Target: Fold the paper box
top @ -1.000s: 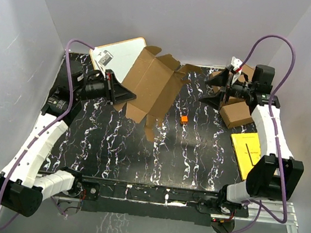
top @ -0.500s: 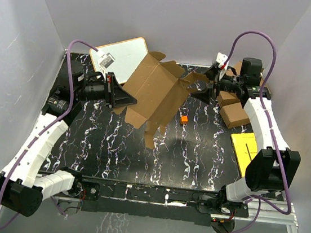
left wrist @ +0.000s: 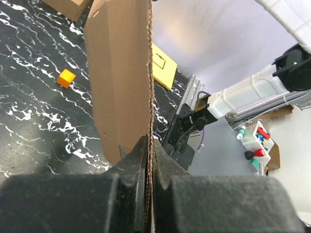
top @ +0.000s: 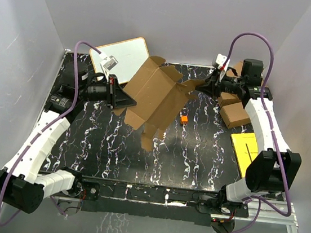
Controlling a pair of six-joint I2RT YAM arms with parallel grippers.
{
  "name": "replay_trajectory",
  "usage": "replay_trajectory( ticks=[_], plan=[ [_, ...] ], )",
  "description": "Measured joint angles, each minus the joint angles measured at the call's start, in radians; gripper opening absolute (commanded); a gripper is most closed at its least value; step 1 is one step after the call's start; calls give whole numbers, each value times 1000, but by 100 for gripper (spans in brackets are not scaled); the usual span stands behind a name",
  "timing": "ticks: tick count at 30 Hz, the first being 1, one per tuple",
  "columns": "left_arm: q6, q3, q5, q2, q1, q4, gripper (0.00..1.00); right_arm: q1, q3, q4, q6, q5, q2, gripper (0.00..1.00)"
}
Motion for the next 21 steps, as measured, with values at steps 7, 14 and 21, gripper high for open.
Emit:
replay_trajectory(
  ticks=[7,14,21],
  plan=[
    [89,31,-79,60,5,-100,0,3,0,-102,-60,44,-34,8],
    [188,49,-166,129,5,-172,0,38,-210,-84,14,113,-166,8],
    [277,49,-233,269,1,-253,0,58,-512,165,212,196,-178,9]
  ],
)
